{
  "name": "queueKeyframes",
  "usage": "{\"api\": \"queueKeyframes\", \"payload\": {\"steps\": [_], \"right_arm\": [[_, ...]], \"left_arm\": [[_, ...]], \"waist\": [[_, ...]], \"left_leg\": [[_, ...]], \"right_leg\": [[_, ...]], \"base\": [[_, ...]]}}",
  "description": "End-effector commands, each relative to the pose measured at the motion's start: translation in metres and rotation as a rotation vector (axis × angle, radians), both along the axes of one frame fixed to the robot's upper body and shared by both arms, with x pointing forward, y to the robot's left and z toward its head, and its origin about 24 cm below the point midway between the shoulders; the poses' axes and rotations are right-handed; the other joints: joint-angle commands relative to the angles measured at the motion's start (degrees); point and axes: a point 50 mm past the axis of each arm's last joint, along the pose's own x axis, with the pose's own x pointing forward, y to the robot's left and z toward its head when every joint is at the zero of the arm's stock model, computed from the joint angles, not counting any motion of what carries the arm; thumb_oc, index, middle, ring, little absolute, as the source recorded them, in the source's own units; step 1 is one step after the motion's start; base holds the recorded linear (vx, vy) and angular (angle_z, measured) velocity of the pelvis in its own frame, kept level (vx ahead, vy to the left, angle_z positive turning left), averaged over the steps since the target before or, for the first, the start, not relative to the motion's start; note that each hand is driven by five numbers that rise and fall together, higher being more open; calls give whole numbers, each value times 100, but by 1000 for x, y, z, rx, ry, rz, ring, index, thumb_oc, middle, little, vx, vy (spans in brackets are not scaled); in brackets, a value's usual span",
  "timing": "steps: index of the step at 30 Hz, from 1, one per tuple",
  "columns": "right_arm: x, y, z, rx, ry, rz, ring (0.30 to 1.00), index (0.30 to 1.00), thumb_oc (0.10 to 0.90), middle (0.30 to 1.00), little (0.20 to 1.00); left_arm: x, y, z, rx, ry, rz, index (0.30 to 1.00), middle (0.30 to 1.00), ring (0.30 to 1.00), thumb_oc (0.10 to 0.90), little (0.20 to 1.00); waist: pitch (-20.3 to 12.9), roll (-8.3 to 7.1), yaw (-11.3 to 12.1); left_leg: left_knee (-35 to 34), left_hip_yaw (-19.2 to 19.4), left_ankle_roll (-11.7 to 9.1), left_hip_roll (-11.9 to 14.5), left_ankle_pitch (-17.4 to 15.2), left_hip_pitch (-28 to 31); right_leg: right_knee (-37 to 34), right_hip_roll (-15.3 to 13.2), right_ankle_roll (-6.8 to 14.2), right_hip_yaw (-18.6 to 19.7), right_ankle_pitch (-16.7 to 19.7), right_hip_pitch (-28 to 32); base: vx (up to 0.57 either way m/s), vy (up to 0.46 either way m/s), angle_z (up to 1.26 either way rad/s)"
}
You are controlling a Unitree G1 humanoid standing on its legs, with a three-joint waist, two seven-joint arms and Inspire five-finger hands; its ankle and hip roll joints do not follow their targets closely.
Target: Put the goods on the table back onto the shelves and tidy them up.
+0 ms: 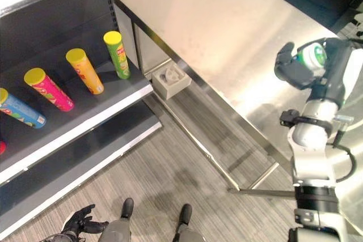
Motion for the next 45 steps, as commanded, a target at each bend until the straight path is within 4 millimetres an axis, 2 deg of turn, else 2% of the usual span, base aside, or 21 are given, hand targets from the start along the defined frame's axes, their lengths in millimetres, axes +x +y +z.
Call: {"api": "queueKeyframes", "payload": {"steps": [1,5,10,13,15,16,17,18,20,22,26,30,33,35,37,38,40,41,44,45], "right_arm": [[-23,20,72,-212,-277,139,300,300,400,300,300],[-22,34,97,-248,-322,254,300,300,400,300,300],[-20,62,133,-298,-368,464,300,300,400,300,300],[-21,74,150,-323,-387,549,300,300,400,300,300],[-20,78,156,-328,-374,593,300,300,400,300,300],[-20,78,157,-329,-374,593,300,300,400,300,300],[-19,83,163,-333,-369,627,300,300,400,300,300],[-17,84,163,-332,-354,636,300,300,400,300,300],[-15,86,165,-333,-331,656,300,300,400,300,300],[-13,89,163,-332,-307,688,300,300,400,300,300],[-6,94,158,-313,-273,735,300,300,400,300,300],[-2,100,160,-357,-243,713,300,300,400,300,300],[-1,96,158,-353,-237,688,300,300,400,300,300],[1,92,155,-345,-225,660,300,300,400,300,300],[1,95,156,-356,-230,666,300,300,400,300,300],[2,96,156,-363,-224,664,300,300,400,300,300],[3,99,155,-364,-217,677,300,300,400,300,300],[4,101,157,-370,-214,680,300,300,400,300,300],[7,102,164,-352,-231,684,300,300,400,300,300],[9,97,166,-351,-218,661,300,300,400,300,300]], "left_arm": [[-13,28,5,87,45,-44,900,900,900,800,900],[-19,30,4,75,59,-39,900,900,900,800,900],[-28,36,3,74,86,-16,900,900,900,800,900],[-26,39,3,81,90,-14,900,900,900,800,900],[-21,39,3,82,84,-15,900,900,900,800,900],[-20,38,3,81,83,-15,900,900,900,800,900],[-20,36,2,76,87,-17,900,900,900,800,900],[-21,36,1,79,94,-22,900,900,900,800,900],[-24,34,-1,76,111,-33,900,900,900,800,900],[-32,33,-4,79,149,-28,900,900,900,800,900],[-39,33,-8,90,187,-35,900,900,900,800,900],[-46,34,-10,111,225,-47,900,900,900,800,900],[-50,35,-11,118,233,-32,900,900,900,800,900],[-48,37,-10,133,237,-46,900,900,900,800,900],[-45,41,-8,148,231,-50,900,900,900,800,900],[-41,42,-6,154,220,-59,900,900,900,800,900],[-34,45,-3,166,200,-69,900,900,900,800,900],[-31,46,-2,163,184,-62,900,900,900,800,900],[-23,48,1,160,155,-51,900,900,900,800,900],[-20,50,3,170,142,-51,900,900,900,800,900]], "waist": [[-781,-336,132],[-860,-369,251],[-894,-393,410],[-825,-394,513],[-749,-402,488],[-752,-397,471],[-723,-391,438],[-738,-383,423],[-810,-307,408],[-949,-253,384],[-1066,-274,450],[-1168,-313,555],[-1187,-335,575],[-1150,-356,572],[-1040,-335,530],[-965,-301,501],[-883,-280,439],[-863,-268,428],[-769,-307,356],[-768,-365,369]], "left_leg": [[5,20,-11,15,-310,63],[13,-132,-129,149,-199,76],[5,-402,-286,303,33,-67],[14,-541,-385,346,202,-245],[44,-279,-415,394,367,-460],[36,-293,-403,378,400,-484],[88,459,-347,541,455,-510],[92,751,-321,627,472,-497],[76,1037,-306,713,471,-453],[51,1047,-345,709,312,-360],[60,1029,-279,559,206,-311],[65,946,-100,170,13,-301],[59,875,40,-86,-115,-280],[38,799,204,-342,-228,-237],[19,766,346,-515,-287,-153],[5,770,427,-555,-177,-173],[5,682,444,-585,-194,-173],[5,638,427,-579,-197,-174],[5,491,401,-612,-173,-196],[16,409,391,-643,-133,-237]], "right_leg": [[54,-41,159,-225,-711,325],[53,97,59,-307,-837,477],[53,307,-79,-428,-955,502],[53,331,-116,-577,-992,512],[53,223,-90,-872,-965,515],[53,210,-83,-888,-941,496],[53,79,-31,-1167,-900,542],[68,23,-4,-1281,-863,549],[91,-52,49,-1444,-810,588],[84,-85,119,-1448,-871,712],[96,-266,205,-1542,-800,810],[268,-685,380,-1634,-689,779],[527,-969,486,-1642,-636,722],[1097,-1302,581,-1562,-602,585],[1711,-1617,648,-1402,-334,352],[1915,-1686,554,-1390,-172,211],[1950,-1543,511,-1050,-235,-11],[1779,-1377,476,-891,-318,-100],[981,-890,447,-393,-343,-331],[670,-818,551,-238,-300,-254]], "base": [[-5,-126,23],[-21,-151,28],[-62,-140,21],[-95,-70,23],[-107,15,32],[-94,80,112],[-77,93,129],[-65,132,120],[-2,120,62],[130,121,65],[81,140,39],[54,283,28],[50,270,8],[45,317,5],[-41,253,14],[-104,198,21],[-72,76,19],[-13,-11,12],[9,-54,12],[32,-59,12]]}}
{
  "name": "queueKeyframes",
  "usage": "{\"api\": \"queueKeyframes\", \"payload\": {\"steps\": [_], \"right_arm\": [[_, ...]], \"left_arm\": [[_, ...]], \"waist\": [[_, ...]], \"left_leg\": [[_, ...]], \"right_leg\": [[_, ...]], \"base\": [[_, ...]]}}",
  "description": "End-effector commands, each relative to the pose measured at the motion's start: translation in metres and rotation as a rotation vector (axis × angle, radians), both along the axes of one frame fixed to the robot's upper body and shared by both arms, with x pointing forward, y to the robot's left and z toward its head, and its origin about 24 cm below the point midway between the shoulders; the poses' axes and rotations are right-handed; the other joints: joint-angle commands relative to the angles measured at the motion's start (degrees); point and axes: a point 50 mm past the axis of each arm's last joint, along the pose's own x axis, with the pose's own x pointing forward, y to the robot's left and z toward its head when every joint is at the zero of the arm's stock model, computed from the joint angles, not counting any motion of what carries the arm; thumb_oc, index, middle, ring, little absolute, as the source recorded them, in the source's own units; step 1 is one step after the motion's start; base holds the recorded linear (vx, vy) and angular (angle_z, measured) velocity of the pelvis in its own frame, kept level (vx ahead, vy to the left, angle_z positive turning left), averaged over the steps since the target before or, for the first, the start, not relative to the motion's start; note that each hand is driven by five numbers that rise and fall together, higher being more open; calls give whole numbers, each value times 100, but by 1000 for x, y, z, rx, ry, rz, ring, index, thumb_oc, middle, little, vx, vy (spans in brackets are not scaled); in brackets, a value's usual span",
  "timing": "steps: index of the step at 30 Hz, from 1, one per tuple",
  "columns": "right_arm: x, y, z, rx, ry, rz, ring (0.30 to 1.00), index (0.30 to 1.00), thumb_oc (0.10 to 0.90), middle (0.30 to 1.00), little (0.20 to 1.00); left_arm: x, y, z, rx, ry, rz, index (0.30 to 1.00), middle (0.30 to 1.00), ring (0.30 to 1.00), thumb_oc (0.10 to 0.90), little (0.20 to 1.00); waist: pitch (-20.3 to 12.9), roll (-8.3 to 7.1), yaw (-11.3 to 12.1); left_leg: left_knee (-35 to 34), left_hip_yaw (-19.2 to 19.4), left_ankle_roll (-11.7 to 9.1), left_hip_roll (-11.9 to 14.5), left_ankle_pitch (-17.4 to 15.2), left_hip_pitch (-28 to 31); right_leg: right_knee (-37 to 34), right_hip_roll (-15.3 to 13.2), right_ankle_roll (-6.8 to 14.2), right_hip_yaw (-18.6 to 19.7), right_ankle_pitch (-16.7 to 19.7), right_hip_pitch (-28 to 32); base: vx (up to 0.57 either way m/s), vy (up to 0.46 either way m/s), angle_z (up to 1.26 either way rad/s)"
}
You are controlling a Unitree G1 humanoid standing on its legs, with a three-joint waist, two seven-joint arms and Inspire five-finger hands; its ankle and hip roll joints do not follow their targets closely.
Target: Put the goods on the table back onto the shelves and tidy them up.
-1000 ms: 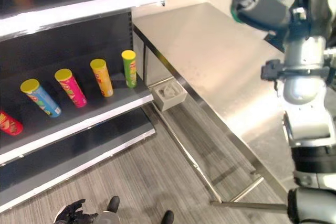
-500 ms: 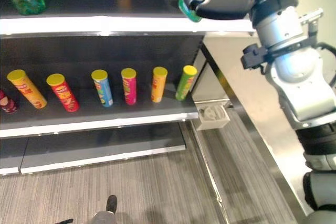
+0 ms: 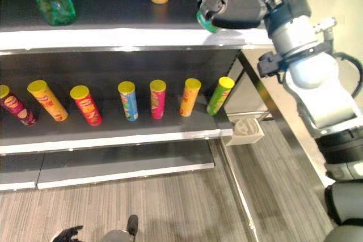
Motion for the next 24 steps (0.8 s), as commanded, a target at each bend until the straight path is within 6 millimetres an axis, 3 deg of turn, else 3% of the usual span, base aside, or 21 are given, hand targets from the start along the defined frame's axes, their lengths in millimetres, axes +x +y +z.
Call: {"api": "queueKeyframes", "payload": {"steps": [1,4,16,24], "right_arm": [[-21,-1,61,72,-241,15,300,300,400,300,300],[-15,0,68,83,-232,8,300,300,400,300,300],[3,2,69,84,-163,-6,300,300,400,300,300],[10,-2,65,39,-101,-34,300,300,400,300,300]], "left_arm": [[-11,17,5,53,8,-12,900,900,900,800,900],[-11,13,3,37,7,-5,900,900,900,800,900],[-38,5,-7,18,99,34,900,900,900,800,900],[-29,5,-5,16,70,3,900,900,900,800,900]], "waist": [[-259,-162,90],[-406,-289,114],[-562,-524,241],[-520,-675,327]], "left_leg": [[-203,-580,-423,-84,-312,40],[-216,-638,-467,-81,-329,21],[-212,-813,-591,155,-406,170],[-216,-903,-616,196,-392,136]], "right_leg": [[-592,284,55,530,427,-264],[-917,341,87,553,598,-123],[-1139,459,31,211,462,306],[-1098,445,36,11,434,336]], "base": [[22,-35,12],[70,-72,49],[62,-68,10],[27,-22,13]]}}
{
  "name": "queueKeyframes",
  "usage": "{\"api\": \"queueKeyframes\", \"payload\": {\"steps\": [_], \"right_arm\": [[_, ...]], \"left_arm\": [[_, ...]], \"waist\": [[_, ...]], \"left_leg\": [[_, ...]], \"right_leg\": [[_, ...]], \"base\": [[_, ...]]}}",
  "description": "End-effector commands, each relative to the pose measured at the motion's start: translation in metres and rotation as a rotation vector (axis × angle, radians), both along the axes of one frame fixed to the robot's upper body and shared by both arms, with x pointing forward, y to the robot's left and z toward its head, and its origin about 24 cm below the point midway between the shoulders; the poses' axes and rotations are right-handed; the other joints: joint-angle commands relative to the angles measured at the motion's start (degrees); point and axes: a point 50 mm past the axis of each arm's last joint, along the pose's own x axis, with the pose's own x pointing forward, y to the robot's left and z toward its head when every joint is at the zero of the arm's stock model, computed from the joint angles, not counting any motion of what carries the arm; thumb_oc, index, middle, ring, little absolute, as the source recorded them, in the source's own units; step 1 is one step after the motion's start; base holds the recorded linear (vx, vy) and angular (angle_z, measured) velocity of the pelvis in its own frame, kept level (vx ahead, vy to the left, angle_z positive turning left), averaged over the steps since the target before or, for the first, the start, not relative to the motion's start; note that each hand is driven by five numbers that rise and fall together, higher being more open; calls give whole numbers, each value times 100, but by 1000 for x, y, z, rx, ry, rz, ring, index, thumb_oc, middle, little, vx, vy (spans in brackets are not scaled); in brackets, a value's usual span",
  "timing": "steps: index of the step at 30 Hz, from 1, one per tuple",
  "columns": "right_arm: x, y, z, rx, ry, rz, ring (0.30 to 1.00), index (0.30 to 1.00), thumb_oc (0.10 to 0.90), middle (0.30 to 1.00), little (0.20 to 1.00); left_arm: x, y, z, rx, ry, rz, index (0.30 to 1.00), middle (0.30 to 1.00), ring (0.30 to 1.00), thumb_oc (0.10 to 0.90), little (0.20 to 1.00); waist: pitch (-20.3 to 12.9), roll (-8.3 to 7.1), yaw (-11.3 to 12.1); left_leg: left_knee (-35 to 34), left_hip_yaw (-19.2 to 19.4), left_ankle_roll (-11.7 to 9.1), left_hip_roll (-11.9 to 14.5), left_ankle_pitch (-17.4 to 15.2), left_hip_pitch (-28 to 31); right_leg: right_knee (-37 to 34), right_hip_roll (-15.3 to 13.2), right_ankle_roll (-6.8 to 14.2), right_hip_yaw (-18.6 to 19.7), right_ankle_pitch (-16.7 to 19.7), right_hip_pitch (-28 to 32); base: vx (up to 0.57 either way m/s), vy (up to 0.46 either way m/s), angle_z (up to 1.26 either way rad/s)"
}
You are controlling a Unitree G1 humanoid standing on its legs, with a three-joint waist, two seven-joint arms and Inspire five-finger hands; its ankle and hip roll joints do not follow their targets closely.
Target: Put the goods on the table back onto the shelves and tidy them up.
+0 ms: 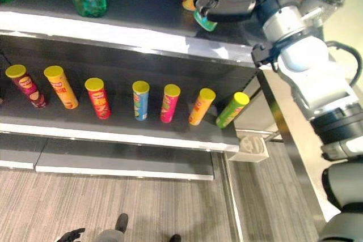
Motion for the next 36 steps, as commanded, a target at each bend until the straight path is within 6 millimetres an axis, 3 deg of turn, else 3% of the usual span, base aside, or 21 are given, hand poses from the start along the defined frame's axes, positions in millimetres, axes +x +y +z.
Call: {"api": "queueKeyframes", "payload": {"steps": [1,19,36], "right_arm": [[-16,2,61,54,-191,27,300,300,400,300,300],[1,-9,56,39,-117,-55,300,300,400,300,300],[7,-4,56,61,-148,-94,300,300,400,300,300]], "left_arm": [[1,16,6,51,-4,-26,900,900,900,800,900],[-3,23,8,66,1,-17,900,900,900,800,900],[-1,26,9,76,-8,-4,900,900,900,800,900]], "waist": [[-353,-129,158],[-304,-272,229],[-206,-397,337]], "left_leg": [[9,-206,-248,142,-480,18],[9,-162,-236,117,-524,-5],[9,-240,-220,116,-527,-57]], "right_leg": [[150,-354,416,-181,-87,-2],[140,-406,447,-207,-14,-43],[153,-403,445,-262,-15,-65]], "base": [[14,-4,9],[2,-1,2],[0,-4,1]]}}
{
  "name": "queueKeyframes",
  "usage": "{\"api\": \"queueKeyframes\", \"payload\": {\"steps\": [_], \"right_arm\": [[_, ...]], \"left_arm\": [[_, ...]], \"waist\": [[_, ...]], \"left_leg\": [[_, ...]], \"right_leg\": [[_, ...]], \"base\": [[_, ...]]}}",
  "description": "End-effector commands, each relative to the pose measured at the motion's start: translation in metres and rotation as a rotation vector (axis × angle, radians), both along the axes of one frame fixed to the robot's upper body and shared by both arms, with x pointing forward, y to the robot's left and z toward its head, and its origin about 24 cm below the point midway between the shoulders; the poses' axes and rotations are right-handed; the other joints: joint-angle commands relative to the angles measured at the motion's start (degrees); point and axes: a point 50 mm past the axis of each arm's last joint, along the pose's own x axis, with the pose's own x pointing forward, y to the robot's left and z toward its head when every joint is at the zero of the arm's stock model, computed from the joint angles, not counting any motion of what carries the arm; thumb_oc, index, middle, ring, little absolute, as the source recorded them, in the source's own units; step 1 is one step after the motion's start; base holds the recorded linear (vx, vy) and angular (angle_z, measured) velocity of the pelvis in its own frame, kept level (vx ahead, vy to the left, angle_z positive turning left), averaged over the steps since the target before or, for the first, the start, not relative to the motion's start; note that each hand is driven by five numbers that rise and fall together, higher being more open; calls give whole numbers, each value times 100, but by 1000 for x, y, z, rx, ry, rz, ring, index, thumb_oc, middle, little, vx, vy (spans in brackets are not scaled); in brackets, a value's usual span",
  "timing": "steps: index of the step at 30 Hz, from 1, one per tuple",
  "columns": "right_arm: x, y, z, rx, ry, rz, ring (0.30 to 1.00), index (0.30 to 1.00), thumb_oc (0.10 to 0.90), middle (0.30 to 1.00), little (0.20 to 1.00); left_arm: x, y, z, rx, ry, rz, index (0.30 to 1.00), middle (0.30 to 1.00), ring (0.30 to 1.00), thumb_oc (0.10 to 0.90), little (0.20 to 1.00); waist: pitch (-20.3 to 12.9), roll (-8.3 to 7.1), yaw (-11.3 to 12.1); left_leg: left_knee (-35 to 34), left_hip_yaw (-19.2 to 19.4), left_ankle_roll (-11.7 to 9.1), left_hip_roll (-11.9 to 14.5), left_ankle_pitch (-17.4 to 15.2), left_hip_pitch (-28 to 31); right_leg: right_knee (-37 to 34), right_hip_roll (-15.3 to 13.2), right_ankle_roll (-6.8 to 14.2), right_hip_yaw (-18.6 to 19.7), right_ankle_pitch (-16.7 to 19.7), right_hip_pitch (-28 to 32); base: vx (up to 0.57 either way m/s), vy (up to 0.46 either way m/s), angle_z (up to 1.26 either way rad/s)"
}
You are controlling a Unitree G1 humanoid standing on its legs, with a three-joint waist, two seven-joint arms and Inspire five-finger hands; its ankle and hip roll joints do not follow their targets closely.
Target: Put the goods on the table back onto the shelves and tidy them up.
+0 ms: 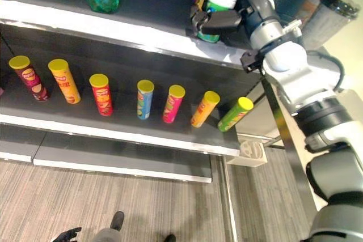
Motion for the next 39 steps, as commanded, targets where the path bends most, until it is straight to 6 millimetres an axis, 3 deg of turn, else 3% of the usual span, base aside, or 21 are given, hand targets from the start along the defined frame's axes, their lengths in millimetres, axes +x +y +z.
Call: {"api": "queueKeyframes", "payload": {"steps": [1,11,36,38,39], "right_arm": [[-22,-4,79,36,-283,-41,300,300,400,300,300],[-20,-10,80,4,-295,-107,300,300,400,300,300],[-21,-12,77,-14,-287,-114,300,300,400,300,300],[-20,-11,76,8,-288,-106,900,900,800,900,900],[-20,-11,76,18,-288,-101,900,900,800,900,900]], "left_arm": [[0,17,7,62,-1,-33,900,900,900,800,900],[3,19,9,70,-15,-36,900,900,900,800,900],[2,17,8,62,-21,-38,900,900,900,800,900],[3,17,8,60,-22,-37,900,900,900,800,900],[2,17,8,60,-21,-36,900,900,900,800,900]], "waist": [[-142,-162,285],[-70,-228,323],[-108,-162,167],[-113,-149,164],[-117,-146,162]], "left_leg": [[9,-149,-187,111,-547,132],[9,-182,-169,92,-559,102],[9,-66,-144,92,-645,229],[9,-56,-142,90,-648,236],[9,-56,-141,91,-650,239]], "right_leg": [[160,-390,435,-134,-1,67],[180,-409,434,-137,12,33],[179,-408,444,1,27,19],[175,-408,446,9,32,20],[178,-408,446,12,33,18]], "base": [[-4,-15,4],[0,-1,2],[1,0,-1],[0,0,0],[0,0,0]]}}
